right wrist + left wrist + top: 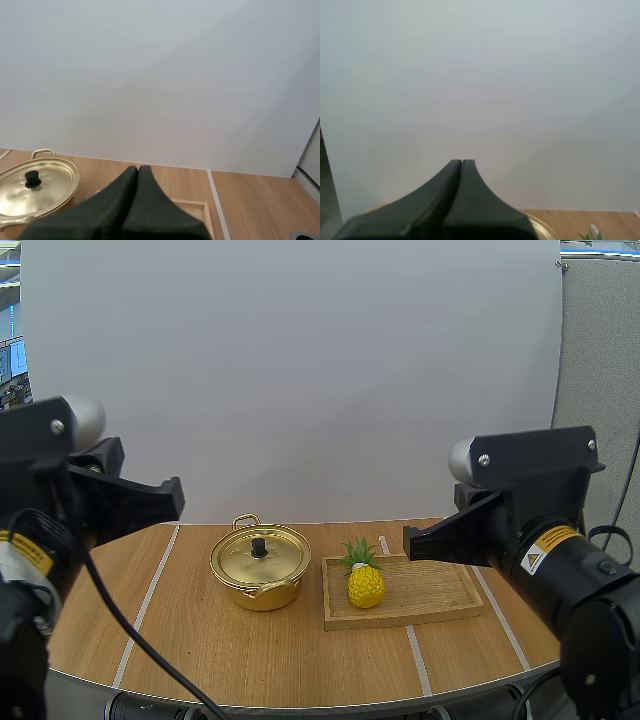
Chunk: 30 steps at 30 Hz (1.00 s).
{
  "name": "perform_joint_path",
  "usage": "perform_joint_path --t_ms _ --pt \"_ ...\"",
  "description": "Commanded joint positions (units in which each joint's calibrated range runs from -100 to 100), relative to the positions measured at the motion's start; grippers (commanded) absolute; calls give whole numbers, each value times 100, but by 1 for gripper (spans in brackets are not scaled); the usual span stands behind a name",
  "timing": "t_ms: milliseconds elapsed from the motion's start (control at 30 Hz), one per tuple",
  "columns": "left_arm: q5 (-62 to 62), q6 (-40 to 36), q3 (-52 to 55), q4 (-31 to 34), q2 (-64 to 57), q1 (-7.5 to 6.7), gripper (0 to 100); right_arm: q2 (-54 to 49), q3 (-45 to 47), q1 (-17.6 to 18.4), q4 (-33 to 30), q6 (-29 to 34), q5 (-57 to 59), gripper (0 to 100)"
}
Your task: Open the pot, put the pineapple inside, and close it
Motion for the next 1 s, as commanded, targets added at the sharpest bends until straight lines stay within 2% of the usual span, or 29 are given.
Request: perform_joint_path --t_ms 0,100,367,633,967 --pt "2152 16 -854 26 0 -7 0 -14 -691 -26 5 -27 1525 0" --pt "2698 118 -1068 26 0 -7 0 -14 -933 -26 5 -27 2121 0" --pt "2828 431 -1059 -181 194 -7 0 129 -1004 -26 53 -27 2896 0" --pt "2749 555 -1059 -580 1614 -7 0 1399 -1004 -26 53 -27 3059 0" --pt "1774 581 -1059 -632 3047 -7 0 3134 -1004 -26 53 -27 2883 0"
